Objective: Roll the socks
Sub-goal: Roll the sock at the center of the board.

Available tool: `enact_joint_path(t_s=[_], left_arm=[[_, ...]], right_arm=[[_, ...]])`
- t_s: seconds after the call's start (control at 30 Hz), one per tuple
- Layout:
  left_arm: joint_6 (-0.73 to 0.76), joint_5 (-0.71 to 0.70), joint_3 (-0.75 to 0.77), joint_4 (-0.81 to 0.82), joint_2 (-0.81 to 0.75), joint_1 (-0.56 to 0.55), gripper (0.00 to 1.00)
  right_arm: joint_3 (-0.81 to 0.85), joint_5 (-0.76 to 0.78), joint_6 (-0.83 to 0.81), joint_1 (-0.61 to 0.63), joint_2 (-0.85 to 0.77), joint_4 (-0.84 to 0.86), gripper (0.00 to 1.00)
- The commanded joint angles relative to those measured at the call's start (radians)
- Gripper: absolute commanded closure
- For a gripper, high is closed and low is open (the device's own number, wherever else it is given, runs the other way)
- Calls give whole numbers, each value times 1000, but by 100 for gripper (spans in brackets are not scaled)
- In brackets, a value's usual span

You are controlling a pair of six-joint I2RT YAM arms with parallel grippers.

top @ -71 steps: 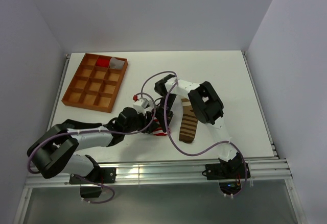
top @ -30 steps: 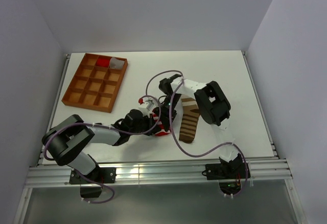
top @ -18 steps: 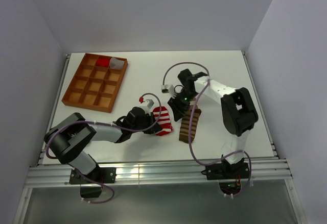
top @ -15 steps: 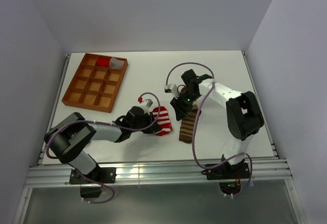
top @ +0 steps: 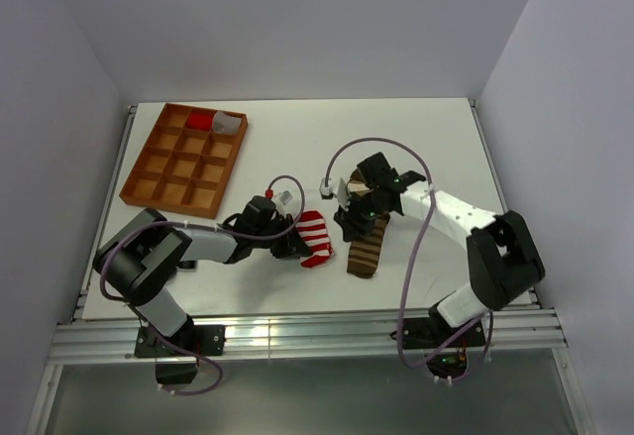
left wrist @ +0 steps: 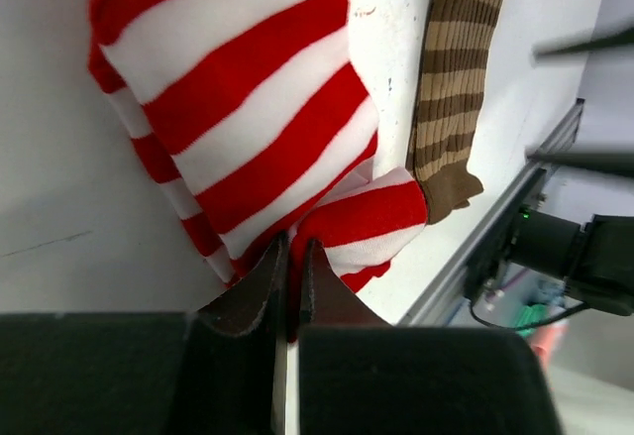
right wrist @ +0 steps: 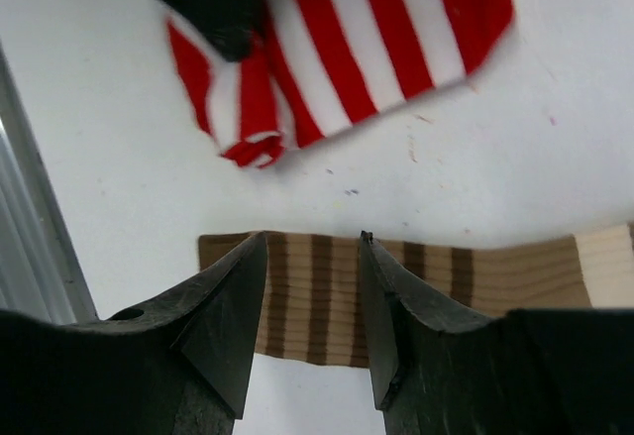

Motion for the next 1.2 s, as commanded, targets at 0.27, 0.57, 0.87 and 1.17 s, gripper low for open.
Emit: enact_joint_path(t_s=[0.27, 0.57, 0.87, 1.17], left_arm=[[-18, 126, 43, -227, 102, 51, 100], [-9, 118, 86, -279, 117, 60, 100], [-10, 135, 115, -275, 143, 63, 100], [-30, 152, 129, -266, 152, 64, 100]], right_arm=[[-185, 50, -179, 243, -216, 189, 48], [-222, 183, -178, 373, -178, 288, 49], [-217, 272, -172, 430, -101, 331, 50], [-153, 328, -144, 435, 5, 311, 50]])
